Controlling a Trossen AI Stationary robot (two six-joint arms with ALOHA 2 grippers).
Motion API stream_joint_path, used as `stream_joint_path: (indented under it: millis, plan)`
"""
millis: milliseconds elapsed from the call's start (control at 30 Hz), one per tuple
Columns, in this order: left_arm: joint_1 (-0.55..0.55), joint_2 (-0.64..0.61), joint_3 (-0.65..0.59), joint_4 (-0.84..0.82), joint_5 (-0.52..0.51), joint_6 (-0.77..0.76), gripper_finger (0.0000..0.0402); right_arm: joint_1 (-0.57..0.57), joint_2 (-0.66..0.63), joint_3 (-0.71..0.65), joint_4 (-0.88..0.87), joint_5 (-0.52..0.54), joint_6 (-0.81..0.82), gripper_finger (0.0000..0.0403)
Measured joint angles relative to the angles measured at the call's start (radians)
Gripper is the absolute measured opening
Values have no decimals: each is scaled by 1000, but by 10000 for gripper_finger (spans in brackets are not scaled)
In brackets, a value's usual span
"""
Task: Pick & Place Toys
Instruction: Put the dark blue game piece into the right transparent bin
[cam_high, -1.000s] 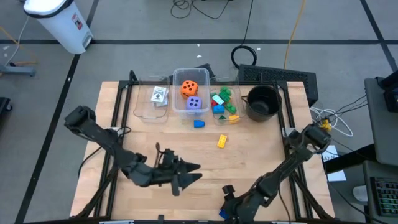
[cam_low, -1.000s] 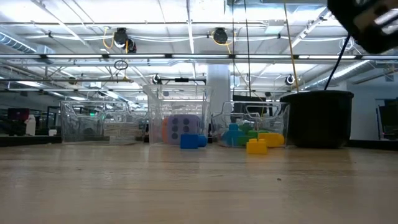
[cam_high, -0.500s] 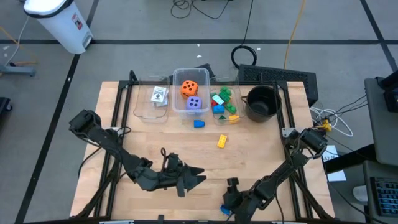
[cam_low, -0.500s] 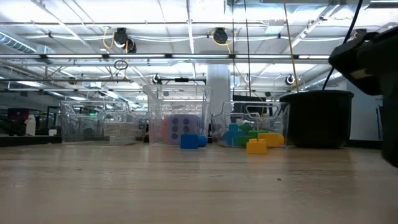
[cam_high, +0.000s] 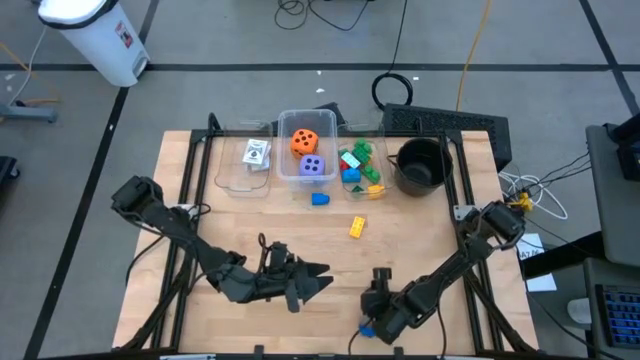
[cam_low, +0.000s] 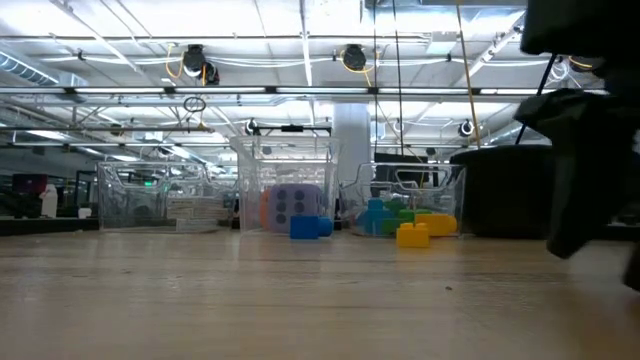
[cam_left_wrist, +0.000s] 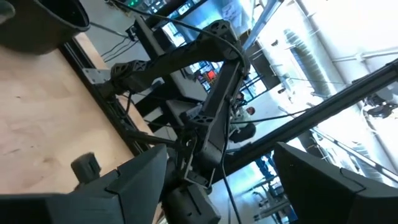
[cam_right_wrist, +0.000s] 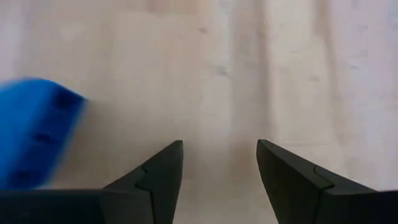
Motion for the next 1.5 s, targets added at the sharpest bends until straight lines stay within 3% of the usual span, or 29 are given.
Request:
stream_joint_path:
  millis: [233,433,1067,1500]
  plan:
    - [4,0,0,0,1,33,303,-40,-146,-2,-5,-1,-60,196]
    - [4,0,0,0,4,41,303,-28,-263,-1,169,-49,26,196]
    - [-7,0,0,0,3,40,303,135,-122,-1,249,25,284,196]
    - [-7,0,0,0,3,32,303,147,-88,-1,275,49,259,196]
